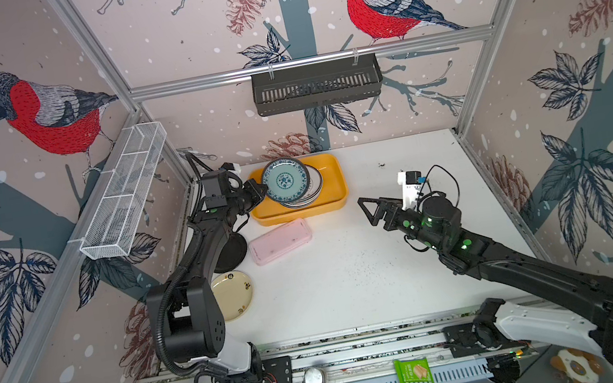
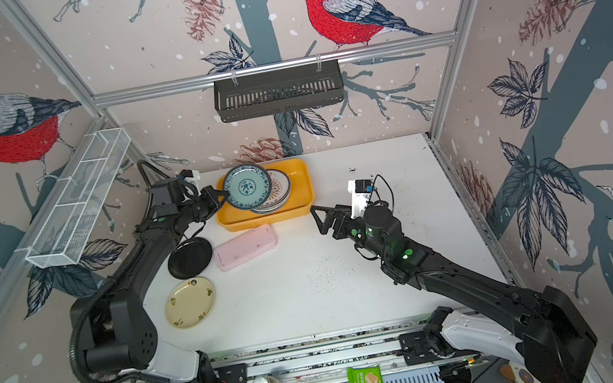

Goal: Place the plates into the plastic bin on the countertop
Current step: 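Lower the floral plate into the yellow bin with the left while the right withdraws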

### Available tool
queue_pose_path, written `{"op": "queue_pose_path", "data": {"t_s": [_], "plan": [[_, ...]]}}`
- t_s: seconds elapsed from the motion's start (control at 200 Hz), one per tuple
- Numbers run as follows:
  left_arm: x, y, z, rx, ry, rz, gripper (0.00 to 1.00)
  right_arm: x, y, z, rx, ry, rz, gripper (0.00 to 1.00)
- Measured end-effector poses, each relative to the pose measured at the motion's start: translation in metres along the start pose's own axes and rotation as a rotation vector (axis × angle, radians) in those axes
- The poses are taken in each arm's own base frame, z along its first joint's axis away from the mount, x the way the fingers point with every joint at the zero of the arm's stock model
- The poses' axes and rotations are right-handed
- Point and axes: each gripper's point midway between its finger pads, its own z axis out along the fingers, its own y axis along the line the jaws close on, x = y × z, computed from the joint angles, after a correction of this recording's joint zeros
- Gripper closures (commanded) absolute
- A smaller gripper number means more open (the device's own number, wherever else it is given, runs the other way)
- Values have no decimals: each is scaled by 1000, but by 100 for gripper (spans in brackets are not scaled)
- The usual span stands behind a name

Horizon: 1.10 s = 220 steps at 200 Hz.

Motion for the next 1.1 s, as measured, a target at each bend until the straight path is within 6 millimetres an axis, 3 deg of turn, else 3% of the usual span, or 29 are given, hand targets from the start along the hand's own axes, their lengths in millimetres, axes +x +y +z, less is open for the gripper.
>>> {"op": "queue_pose_path", "data": {"t_s": [0.3,0.55,0.695,0.931,1.101], "plan": [[-26,21,49,-51,18,-41,100,-13,-7,-29,17,-101,-8,0],[-16,42,91,-86,83,-76,100,-15,-18,-43,63,-132,1,0],[-6,57,104,-113,114,-110,100,-15,-24,-51,81,-148,17,0],[-14,67,119,-138,103,-117,100,-17,-26,-59,94,-166,25,0],[-8,77,131,-145,125,-142,100,-19,-32,-64,128,-183,30,0]]}}
